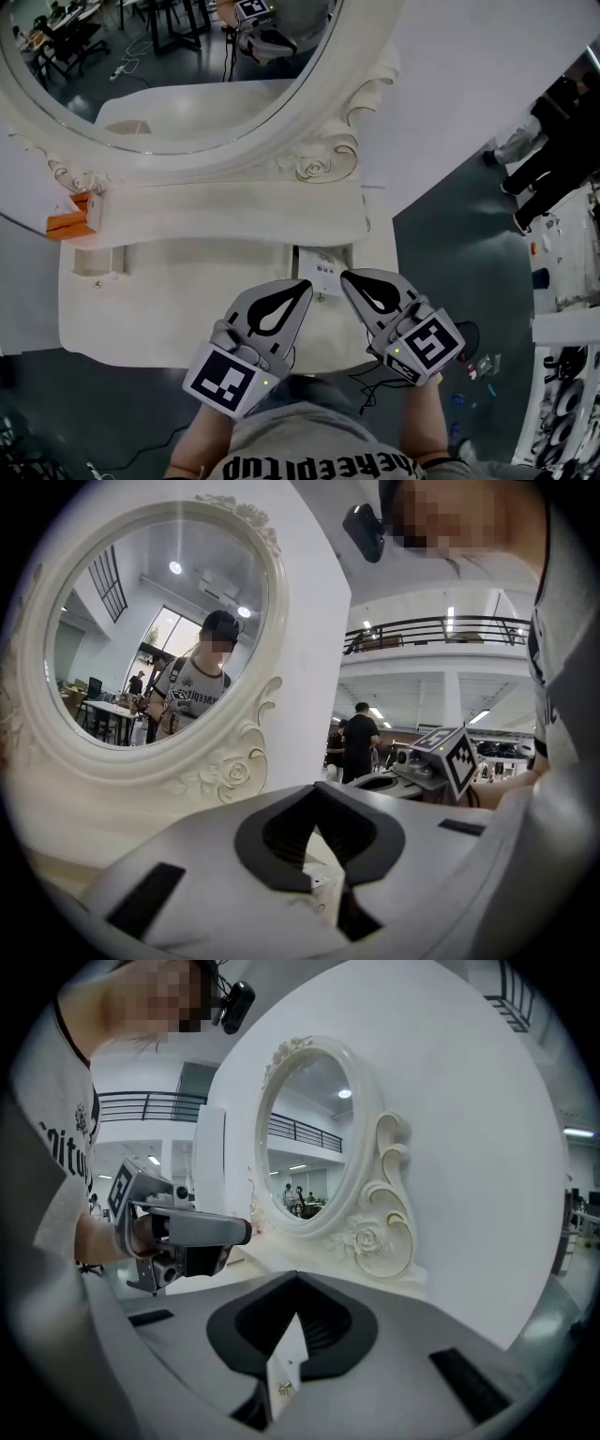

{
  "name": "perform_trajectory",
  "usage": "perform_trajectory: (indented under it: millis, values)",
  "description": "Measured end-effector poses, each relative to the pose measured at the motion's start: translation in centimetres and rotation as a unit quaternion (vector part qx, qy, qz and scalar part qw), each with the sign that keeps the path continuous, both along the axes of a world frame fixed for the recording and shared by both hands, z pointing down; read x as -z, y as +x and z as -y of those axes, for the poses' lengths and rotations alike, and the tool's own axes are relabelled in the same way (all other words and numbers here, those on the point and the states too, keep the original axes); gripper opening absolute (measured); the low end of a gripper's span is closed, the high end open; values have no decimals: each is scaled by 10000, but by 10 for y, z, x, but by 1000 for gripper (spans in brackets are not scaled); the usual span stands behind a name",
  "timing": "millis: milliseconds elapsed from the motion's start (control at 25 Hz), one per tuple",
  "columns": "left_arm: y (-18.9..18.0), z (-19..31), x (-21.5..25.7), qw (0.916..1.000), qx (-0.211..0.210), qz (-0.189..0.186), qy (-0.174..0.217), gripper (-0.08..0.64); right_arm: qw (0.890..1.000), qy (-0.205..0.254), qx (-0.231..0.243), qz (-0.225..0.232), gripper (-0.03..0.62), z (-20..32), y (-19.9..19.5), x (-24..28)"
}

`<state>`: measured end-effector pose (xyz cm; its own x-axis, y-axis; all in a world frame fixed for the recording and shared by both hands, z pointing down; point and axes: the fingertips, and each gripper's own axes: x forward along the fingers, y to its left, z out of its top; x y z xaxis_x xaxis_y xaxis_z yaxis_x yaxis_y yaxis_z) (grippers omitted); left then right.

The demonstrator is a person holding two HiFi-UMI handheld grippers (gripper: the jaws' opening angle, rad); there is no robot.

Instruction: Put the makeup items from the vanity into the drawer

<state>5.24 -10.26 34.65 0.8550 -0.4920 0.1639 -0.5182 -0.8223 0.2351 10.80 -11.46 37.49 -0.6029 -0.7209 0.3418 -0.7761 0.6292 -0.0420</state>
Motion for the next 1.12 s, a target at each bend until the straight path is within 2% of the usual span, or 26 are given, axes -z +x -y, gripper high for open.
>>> perform_trajectory:
  millis: [560,1120]
  values:
    - [41,-37,25,9976,-591,-1,353,21,9962,472,-554,470,11,-46,26,41]
    - [76,-89,43,9906,-1210,17,631,21,9857,927,-1095,886,9,-101,49,71]
